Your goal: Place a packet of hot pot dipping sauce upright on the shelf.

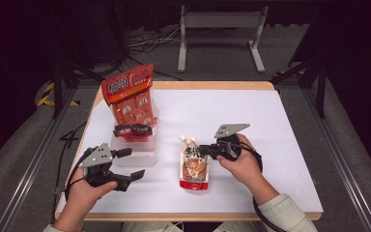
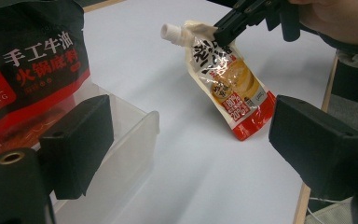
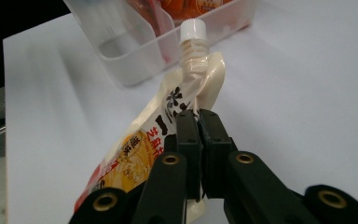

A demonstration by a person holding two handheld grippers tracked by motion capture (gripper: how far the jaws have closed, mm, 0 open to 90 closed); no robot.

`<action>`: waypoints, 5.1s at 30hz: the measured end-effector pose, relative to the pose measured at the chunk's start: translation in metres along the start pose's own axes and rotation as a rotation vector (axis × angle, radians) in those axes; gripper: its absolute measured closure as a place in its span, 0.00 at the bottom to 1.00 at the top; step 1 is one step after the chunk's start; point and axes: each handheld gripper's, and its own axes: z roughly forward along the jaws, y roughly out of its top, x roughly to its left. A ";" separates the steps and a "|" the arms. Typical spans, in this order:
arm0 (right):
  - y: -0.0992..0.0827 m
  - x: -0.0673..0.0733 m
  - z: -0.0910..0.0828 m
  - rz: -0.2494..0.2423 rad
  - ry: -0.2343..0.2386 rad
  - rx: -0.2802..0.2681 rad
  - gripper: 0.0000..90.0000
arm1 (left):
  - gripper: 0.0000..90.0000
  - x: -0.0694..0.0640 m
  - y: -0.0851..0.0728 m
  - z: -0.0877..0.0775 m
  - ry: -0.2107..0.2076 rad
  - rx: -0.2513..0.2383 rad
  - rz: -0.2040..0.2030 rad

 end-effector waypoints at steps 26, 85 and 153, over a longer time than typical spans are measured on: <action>0.029 0.032 -0.033 -0.078 0.075 -0.156 1.00 | 0.14 -0.009 0.004 0.015 -0.011 0.008 0.032; 0.035 0.073 -0.030 -0.210 0.263 -0.321 0.98 | 0.92 -0.040 0.016 0.069 -0.277 -0.081 0.094; -0.015 -0.029 -0.093 -0.023 -0.078 -0.366 0.63 | 0.94 0.037 0.039 -0.021 -0.026 -0.121 0.071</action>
